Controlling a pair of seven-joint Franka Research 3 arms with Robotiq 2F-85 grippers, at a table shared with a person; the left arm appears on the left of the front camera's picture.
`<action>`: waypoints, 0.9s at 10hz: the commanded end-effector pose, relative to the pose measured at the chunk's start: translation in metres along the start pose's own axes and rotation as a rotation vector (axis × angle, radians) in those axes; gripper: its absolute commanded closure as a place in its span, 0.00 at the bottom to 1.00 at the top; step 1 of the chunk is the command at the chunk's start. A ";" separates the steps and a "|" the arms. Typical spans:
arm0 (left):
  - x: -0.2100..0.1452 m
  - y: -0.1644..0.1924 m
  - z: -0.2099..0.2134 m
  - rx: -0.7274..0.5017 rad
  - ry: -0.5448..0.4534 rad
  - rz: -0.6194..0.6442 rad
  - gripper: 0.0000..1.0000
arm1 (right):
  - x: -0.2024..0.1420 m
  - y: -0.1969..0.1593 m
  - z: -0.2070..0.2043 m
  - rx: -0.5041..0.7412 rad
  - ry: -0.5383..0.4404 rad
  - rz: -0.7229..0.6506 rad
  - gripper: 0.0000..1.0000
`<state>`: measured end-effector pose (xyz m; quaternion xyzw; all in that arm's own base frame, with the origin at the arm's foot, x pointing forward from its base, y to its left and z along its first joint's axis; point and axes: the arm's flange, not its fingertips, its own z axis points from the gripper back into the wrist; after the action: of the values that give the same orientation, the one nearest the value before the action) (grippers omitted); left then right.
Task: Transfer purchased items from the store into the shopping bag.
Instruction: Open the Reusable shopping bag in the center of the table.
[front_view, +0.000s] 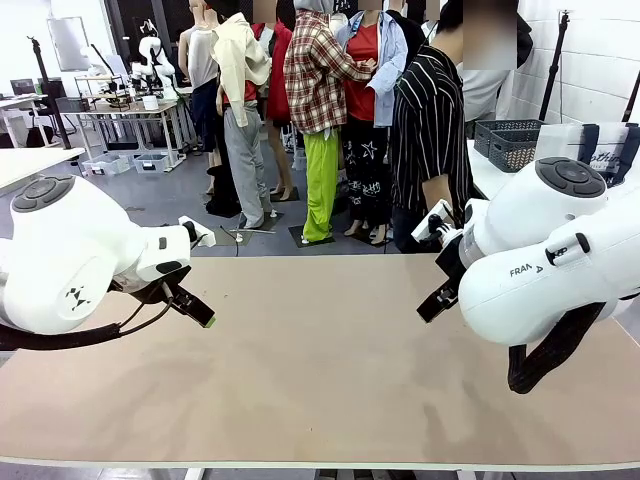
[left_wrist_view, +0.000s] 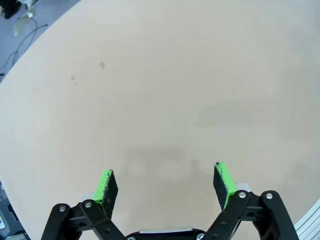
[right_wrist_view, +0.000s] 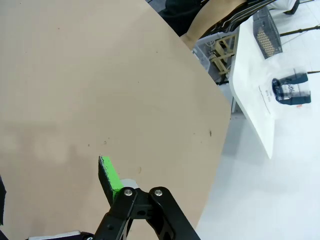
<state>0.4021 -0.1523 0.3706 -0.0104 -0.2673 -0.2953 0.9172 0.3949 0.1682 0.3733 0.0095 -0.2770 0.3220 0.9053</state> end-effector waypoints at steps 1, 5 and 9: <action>0.000 0.000 0.000 0.000 0.000 0.000 0.00 | 0.000 0.000 0.000 0.000 0.000 0.000 0.00; 0.074 0.064 0.138 0.264 -0.404 -0.057 0.00 | 0.055 -0.060 0.112 -0.249 -0.319 -0.149 0.00; -0.004 0.212 0.204 0.427 -0.309 0.243 0.00 | -0.014 -0.215 0.174 -0.480 -0.342 -0.585 0.00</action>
<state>0.4165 0.0374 0.5906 0.1068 -0.4823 -0.1525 0.8560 0.4148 -0.0393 0.5694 -0.0628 -0.4884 0.0201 0.8701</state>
